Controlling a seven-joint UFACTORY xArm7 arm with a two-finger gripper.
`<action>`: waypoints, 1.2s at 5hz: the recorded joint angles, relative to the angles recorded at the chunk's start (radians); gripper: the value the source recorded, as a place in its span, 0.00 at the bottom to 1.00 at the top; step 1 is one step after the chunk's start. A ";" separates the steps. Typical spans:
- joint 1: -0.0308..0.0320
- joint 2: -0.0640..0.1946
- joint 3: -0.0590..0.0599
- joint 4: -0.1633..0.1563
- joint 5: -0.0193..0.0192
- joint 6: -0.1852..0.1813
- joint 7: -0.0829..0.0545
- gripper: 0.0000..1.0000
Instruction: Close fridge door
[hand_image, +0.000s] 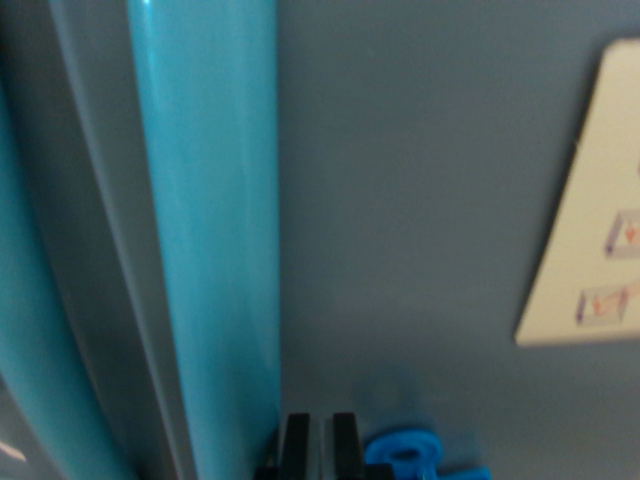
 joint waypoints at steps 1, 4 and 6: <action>0.0000 0.000 0.000 0.000 0.0000 0.000 0.000 1.00; 0.0000 0.085 0.017 0.086 0.0000 0.000 0.000 1.00; 0.0000 0.099 0.018 0.094 0.0000 0.000 0.000 1.00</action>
